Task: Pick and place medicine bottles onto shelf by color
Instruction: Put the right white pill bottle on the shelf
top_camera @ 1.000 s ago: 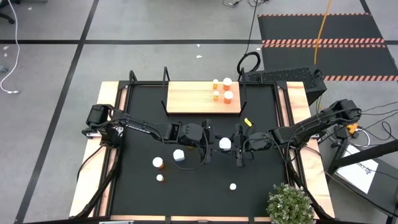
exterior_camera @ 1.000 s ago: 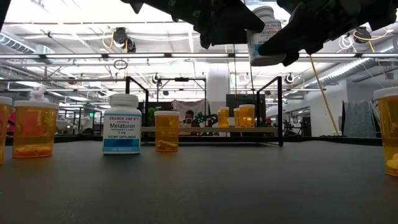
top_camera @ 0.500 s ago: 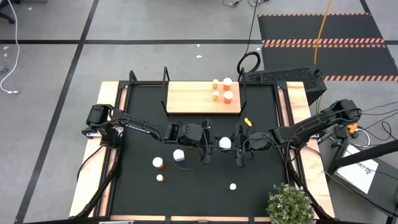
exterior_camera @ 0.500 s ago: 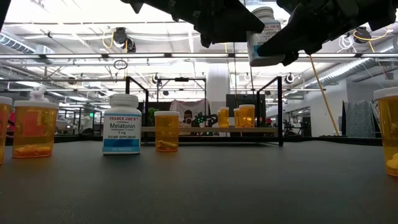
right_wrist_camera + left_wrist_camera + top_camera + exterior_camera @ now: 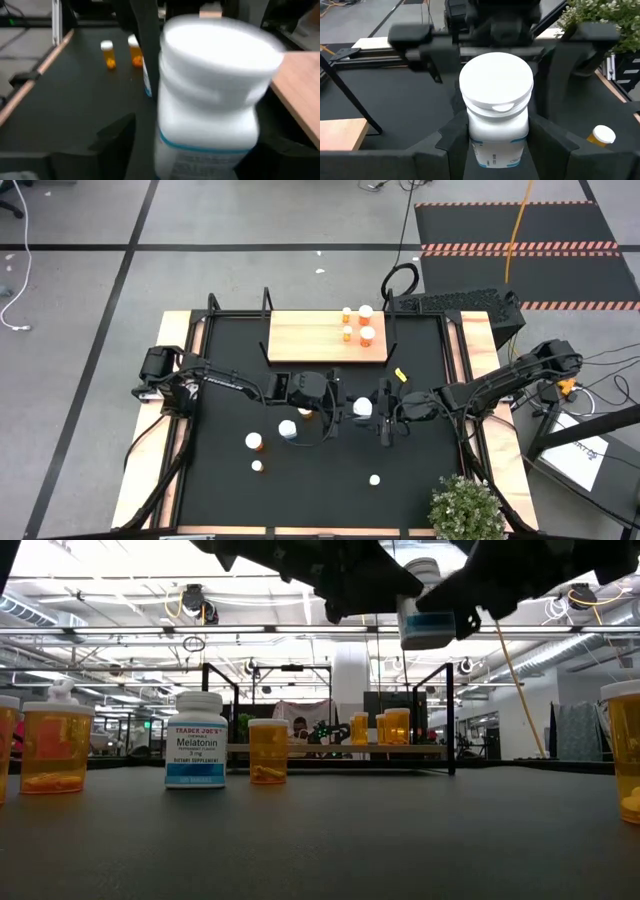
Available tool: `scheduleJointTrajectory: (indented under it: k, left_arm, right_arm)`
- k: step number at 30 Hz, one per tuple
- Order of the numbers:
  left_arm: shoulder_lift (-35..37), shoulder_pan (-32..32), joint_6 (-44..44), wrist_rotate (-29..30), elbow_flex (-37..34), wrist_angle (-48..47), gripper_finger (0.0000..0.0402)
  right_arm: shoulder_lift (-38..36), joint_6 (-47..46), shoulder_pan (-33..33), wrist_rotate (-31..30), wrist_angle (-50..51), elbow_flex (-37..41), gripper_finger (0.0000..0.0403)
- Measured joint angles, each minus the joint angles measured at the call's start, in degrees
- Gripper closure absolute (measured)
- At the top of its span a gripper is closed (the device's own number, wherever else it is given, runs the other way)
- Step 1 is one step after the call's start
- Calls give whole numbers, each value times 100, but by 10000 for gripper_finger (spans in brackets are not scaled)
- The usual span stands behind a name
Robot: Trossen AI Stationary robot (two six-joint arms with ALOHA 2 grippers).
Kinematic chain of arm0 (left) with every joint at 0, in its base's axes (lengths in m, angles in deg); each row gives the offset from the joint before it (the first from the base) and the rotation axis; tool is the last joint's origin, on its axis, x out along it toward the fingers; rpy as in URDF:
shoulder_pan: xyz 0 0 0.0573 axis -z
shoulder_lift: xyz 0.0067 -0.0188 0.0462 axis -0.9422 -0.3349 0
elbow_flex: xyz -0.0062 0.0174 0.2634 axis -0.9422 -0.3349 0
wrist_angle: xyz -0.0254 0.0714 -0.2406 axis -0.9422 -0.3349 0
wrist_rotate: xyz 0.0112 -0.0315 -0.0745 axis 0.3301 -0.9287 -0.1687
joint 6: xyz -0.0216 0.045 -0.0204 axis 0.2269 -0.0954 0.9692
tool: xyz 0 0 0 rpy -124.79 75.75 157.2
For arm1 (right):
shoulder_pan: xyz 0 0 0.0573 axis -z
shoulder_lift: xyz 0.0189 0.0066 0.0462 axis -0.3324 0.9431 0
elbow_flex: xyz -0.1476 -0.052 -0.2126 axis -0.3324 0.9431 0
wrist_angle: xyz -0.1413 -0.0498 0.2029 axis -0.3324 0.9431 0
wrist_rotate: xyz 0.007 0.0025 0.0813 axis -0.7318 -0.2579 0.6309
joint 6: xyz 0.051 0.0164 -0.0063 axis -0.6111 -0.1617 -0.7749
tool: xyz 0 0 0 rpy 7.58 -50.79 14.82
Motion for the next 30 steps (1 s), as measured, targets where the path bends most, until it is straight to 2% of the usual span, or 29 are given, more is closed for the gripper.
scheduleJointTrajectory:
  k: [3, 6, 10, 13, 18, 24, 30]
  left_arm:
    - [106, -28, -60, 2, 0, -104, 226]
    - [431, -68, -242, 2, 0, -435, 231]
    - [902, -182, -544, 36, -2, -826, 232]
    - [1225, -353, -1033, 69, 0, -972, 225]
    - [1634, -990, -1602, 53, -2, -1265, 222]
    - [1668, -2135, -1731, -745, -7, -1255, 221]
    - [1335, -3257, -2064, -1766, -2, -1178, 220]
  right_arm:
    - [-272, -108, 0, -39, 261, 0, 90]
    - [-645, -402, -2, -328, 664, 0, 74]
    - [-1088, -912, 2, -536, 1364, 4, 70]
    - [-1335, -1114, 0, -465, 1674, 76, 70]
    - [-1575, -828, 8, -466, 1686, 422, 70]
    - [-1856, -14, 149, -475, 1657, 696, 70]
    - [-2181, 745, 424, -459, 1323, 699, 70]
